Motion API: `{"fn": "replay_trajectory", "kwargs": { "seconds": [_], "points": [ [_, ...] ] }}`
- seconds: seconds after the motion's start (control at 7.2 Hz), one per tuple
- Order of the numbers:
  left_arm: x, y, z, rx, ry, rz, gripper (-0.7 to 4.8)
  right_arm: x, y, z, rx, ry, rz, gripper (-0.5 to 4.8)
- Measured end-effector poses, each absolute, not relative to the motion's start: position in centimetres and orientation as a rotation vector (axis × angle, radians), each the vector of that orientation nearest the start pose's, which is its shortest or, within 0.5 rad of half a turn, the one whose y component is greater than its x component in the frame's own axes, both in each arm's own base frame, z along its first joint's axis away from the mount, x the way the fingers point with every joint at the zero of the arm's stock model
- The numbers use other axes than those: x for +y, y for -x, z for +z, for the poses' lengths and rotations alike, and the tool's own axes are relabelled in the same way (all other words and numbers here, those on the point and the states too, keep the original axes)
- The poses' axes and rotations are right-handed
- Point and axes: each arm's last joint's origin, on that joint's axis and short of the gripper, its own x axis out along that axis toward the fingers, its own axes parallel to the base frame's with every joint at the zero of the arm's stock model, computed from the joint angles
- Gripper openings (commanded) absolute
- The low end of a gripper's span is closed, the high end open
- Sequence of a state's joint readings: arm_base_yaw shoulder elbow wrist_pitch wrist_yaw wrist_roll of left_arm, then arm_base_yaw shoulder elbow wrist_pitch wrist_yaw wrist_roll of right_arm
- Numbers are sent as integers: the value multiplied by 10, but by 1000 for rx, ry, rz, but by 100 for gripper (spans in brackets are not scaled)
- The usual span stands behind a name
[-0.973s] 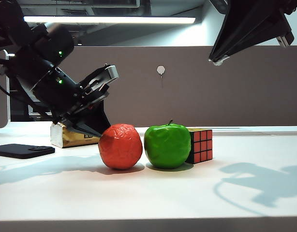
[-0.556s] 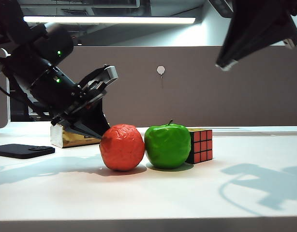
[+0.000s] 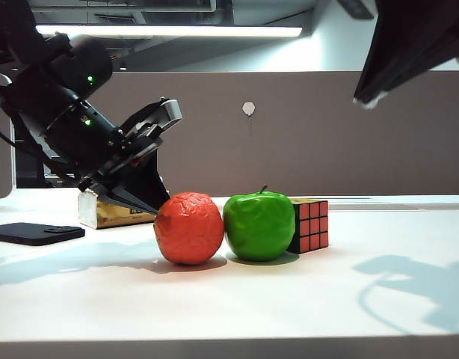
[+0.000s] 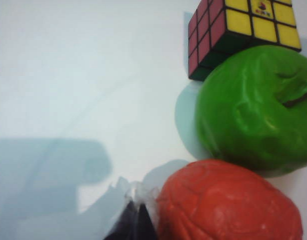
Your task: Move all the fruits on the tabletop near the face of the Rubik's cube that has the color most similar to each fruit.
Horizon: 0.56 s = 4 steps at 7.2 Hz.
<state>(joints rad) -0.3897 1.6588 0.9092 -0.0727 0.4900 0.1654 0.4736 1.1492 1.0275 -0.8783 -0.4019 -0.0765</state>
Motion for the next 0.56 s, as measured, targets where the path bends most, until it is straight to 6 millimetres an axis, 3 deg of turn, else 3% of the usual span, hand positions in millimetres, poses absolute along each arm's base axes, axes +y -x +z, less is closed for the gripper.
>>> {"fn": "replay_trajectory", "kwargs": {
  "seconds": [0.28, 0.42, 0.56],
  "points": [
    [-137, -297, 175, 776, -103, -896, -5, 106, -160, 312, 912, 129, 891, -1],
    [-137, -297, 175, 776, -104, -896, -5, 110, -132, 327, 820, 169, 997, -1],
    [-137, -297, 175, 776, -104, -896, -5, 111, -128, 329, 806, 179, 1008, -1]
  ]
}}
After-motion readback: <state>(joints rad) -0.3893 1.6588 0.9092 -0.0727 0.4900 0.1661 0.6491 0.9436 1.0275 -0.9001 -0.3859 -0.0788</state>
